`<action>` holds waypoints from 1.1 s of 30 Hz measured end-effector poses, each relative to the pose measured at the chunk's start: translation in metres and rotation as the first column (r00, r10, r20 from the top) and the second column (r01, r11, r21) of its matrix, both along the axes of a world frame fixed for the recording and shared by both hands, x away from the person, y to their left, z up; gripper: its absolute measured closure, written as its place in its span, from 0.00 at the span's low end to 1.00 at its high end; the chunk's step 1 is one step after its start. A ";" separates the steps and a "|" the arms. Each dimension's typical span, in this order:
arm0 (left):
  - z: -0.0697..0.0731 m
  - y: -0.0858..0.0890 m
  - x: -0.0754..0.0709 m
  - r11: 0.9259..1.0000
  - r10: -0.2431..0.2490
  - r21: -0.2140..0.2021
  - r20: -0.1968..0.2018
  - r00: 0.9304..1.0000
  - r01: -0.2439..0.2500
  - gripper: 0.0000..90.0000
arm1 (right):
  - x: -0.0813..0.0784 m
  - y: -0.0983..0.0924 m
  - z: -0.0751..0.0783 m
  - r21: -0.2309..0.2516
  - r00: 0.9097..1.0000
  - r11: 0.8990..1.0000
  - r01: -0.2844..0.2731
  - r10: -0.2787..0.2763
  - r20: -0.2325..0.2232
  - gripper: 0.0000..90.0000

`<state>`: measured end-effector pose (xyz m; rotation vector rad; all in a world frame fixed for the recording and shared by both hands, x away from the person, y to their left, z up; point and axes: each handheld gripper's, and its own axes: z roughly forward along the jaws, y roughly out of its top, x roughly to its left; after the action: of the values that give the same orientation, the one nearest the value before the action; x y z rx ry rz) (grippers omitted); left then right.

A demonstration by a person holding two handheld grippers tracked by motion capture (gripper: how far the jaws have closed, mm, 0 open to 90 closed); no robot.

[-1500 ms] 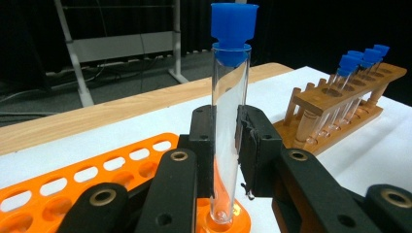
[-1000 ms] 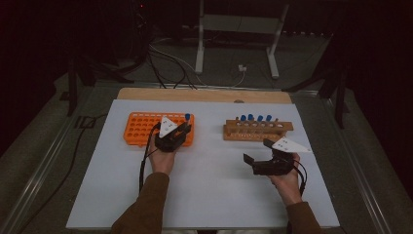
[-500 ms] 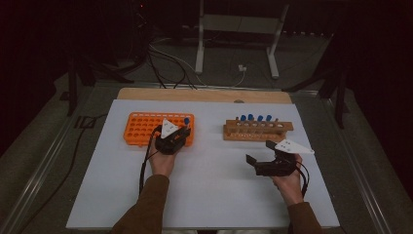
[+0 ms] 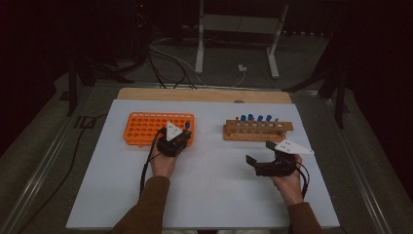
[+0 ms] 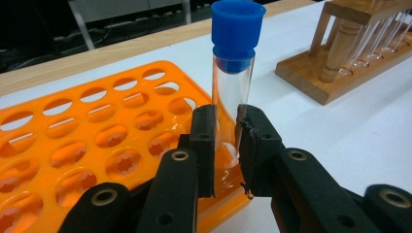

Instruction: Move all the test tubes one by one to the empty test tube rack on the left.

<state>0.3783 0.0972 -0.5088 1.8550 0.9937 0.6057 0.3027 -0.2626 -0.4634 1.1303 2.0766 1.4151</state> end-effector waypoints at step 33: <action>0.031 0.042 -0.017 0.988 0.094 -0.111 -0.089 0.992 -0.104 0.01 | 0.003 -0.005 0.002 0.008 0.999 0.999 0.032 -0.032 0.005 0.00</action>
<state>0.3617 0.1393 -0.4780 1.7485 1.1582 0.5210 0.3053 -0.2675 -0.4617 1.1562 2.0419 1.4113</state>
